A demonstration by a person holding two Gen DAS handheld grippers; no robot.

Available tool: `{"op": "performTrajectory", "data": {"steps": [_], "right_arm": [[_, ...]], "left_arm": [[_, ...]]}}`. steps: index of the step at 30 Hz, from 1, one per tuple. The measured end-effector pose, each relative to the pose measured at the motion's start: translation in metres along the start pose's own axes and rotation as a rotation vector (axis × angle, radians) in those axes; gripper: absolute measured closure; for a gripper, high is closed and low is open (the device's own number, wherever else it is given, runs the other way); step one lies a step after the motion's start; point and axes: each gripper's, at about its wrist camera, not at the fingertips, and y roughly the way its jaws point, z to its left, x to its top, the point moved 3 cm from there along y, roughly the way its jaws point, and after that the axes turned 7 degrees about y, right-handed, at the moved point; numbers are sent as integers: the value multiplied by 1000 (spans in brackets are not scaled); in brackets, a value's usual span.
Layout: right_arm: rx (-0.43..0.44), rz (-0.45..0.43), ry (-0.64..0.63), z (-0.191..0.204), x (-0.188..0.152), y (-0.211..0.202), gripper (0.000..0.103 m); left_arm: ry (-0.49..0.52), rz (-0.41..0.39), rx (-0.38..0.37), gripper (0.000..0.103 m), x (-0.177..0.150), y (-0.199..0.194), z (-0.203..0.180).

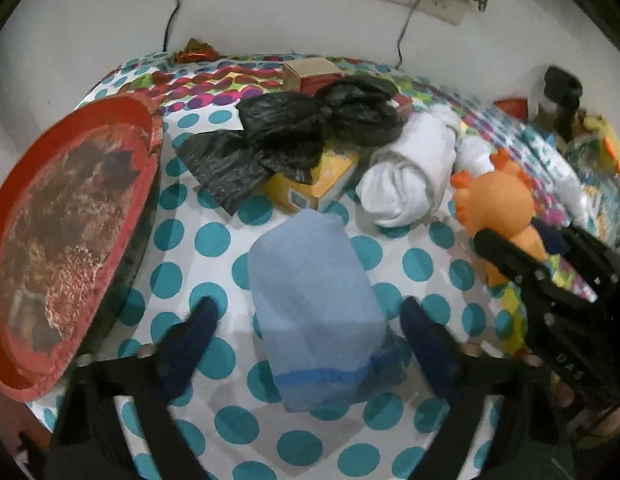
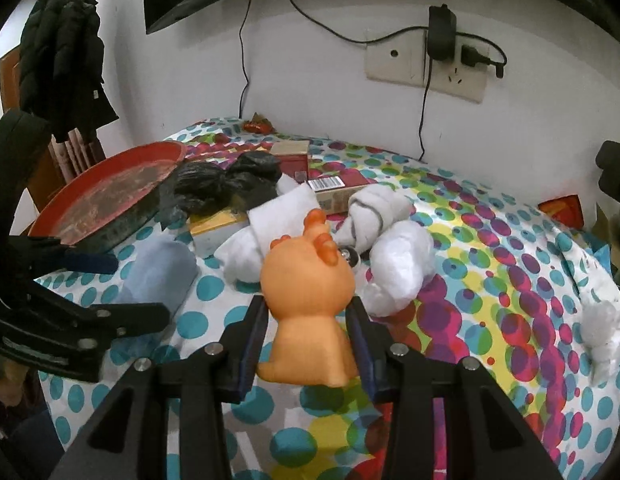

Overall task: Organize objects
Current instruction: 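Lift the blue sock with the left gripper while the right gripper grasps the orange toy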

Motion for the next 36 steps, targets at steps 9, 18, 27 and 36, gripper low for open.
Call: {"op": "performTrajectory", "data": {"steps": [9,18,27,36], "right_arm": [[-15,-12,54,-2,-5,-5,62],[-50,-31,66,-5,-3,-8,62],[-89,-67,88,-10,-3,-16,62],[-128,-81,112,-17,-2,-18,62]], "left_arm": [[27,16,-35,67,-2,6,0],[113,-10,-21,77,-7,-5,-7],[143,-28,19,77,-16,-28,12],[138,-59,72,77,-18,-55,43]]}}
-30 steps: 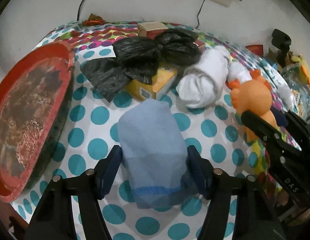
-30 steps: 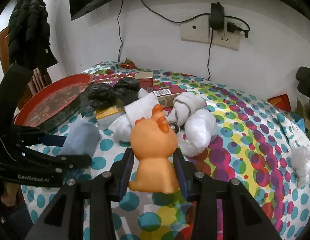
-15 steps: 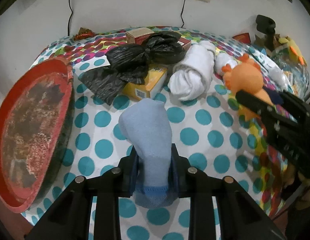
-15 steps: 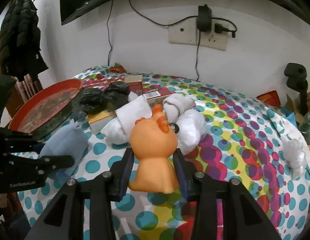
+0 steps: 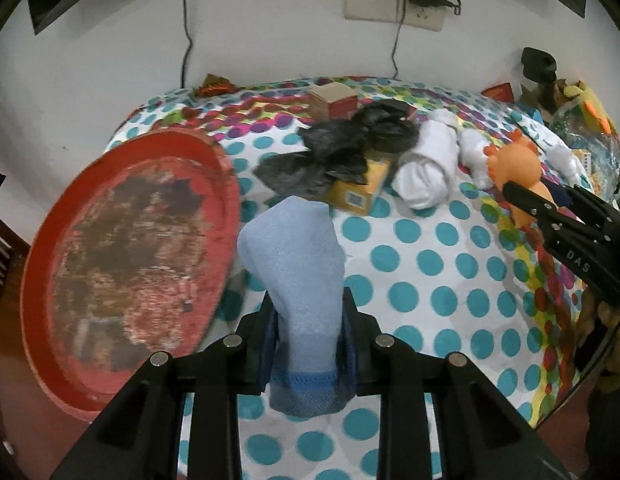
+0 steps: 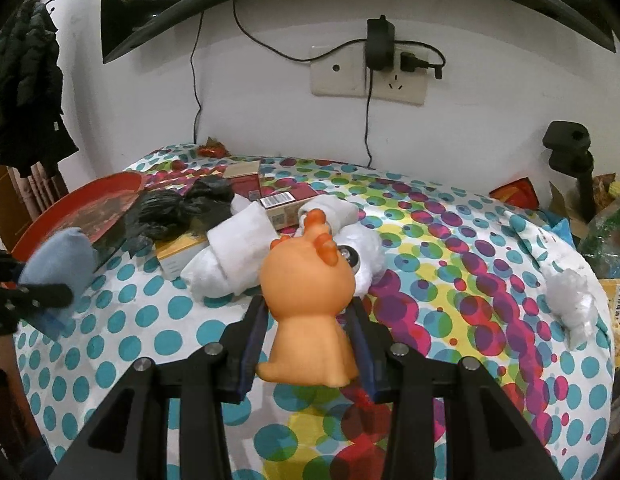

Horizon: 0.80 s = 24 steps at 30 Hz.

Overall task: Organize objects
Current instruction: 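Lift the blue sock with the left gripper while the right gripper grasps the orange toy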

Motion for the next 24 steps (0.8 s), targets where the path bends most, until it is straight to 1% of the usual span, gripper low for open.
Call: {"op": "performTrajectory", "data": {"steps": [5,11,13,16,21,24], "right_arm": [[-15,-13,12,-3,0,-2,62],[-36,-21,29,-8,1,-4,62],[-42,-22,31,-9,2,-4,62],[-42,-21,36,-11,2,-4,62],[-49,-19,34,-11,3,-3,62],[-50,-23,39,-12,3,-4,62]], "left_arm": [[-16,-20,61,77,-2,-14,30],[-85,-17,137,77,-8,-21,88],[-101,-16,179,77,-12,-21,111],[-126,10,231,77,-21,-16,142],[-181,51,258,77,-37,-2,188],[-202,56,266,77,-43,5,210]]}}
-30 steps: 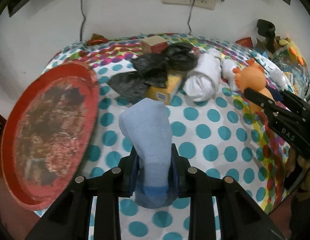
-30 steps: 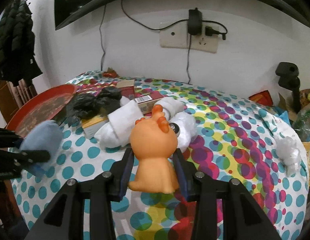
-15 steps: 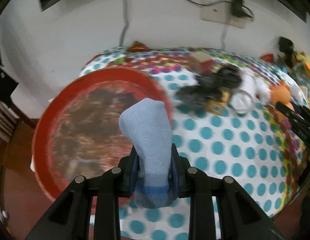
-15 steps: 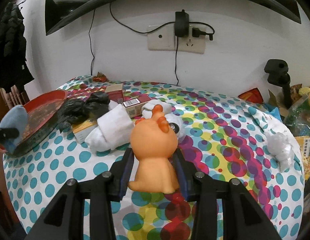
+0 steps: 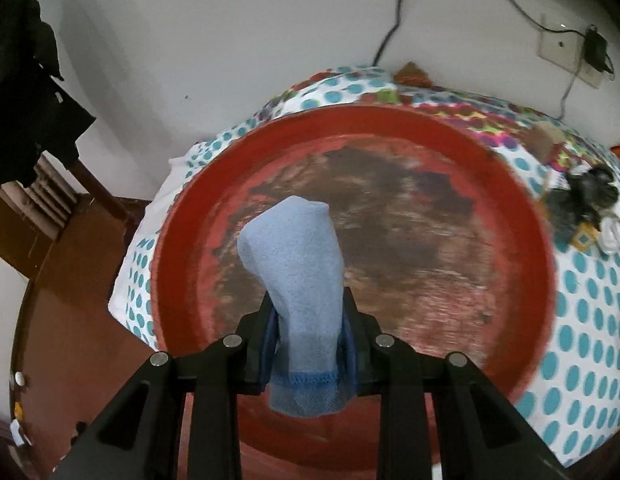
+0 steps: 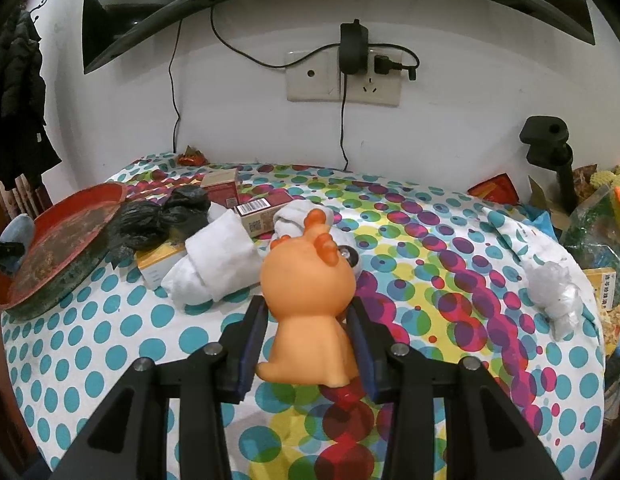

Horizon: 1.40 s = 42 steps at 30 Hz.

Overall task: Organize objects
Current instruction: 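Lift the blue sock with the left gripper while the right gripper grasps the orange toy, then lower the blue sock onto the red tray and open the left gripper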

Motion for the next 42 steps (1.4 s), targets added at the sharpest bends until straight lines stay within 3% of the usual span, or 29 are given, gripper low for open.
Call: {"op": "performTrajectory", "data": {"steps": [11,29,30,35,38,42], "right_arm": [[-23,9,15,-5,1,2,61],[-47,35,12,-6,0,9,61],[-49,35,13,-7,1,9,61],[-51,46,3,-5,0,11,61],[-55,45,-2,-5,-1,11,61],[-62,51,-9,-4,-1,12,61]], "left_arm": [[-52,31,23,77,3,30,42],[-91,55,38,71,-5,59,70],[-98,51,38,65,-6,59,72],[-96,33,12,57,-6,54,70],[-76,7,38,39,-5,45,67],[-49,-35,52,35,-5,28,59]]}}
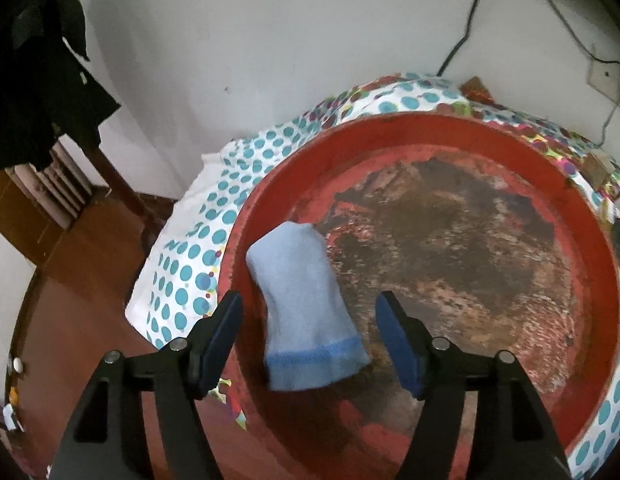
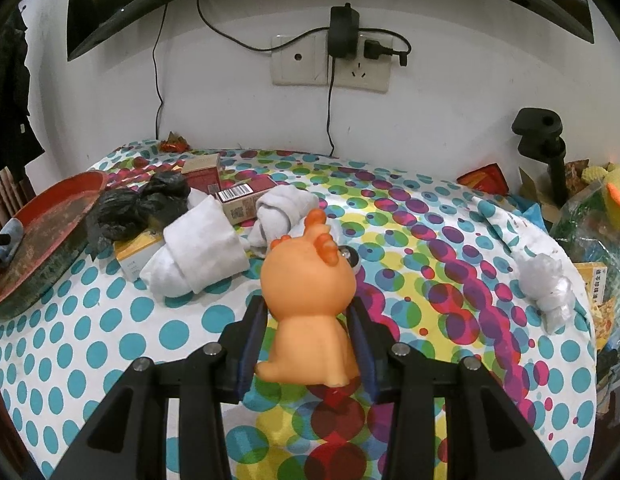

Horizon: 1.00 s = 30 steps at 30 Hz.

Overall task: Organize objects
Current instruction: 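Lower the blue sock onto the red tray and open the left gripper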

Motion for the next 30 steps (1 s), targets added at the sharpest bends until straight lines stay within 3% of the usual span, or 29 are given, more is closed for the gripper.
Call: {"op": "performTrajectory", "data": {"steps": [8,11,15,18,22,26,30], "right_arm": [[-25,-2,-23,4,0,0,61],[-32,-9,-32,5,0,-1,61],[-50,-18,-45,7,0,-2,61],[-70,-12,-41,6,0,-1,61],[-101,-7,-46,8,3,-5,61],[-71,-32,-13,21,15,-25,61],[-25,-43,-66,59,27,-43,61]], "left_arm": [[-22,-14,-24,29,-20,-31,-19],[-51,-30,-30,22,-31,-43,-23],[-71,-61,4,0,-46,-57,-28],[-72,-72,-11,0,-53,-61,-29],[-53,-91,29,0,-58,-64,-30],[-50,-101,10,0,-58,-65,-31],[-65,-103,3,0,-59,-64,-26]]}}
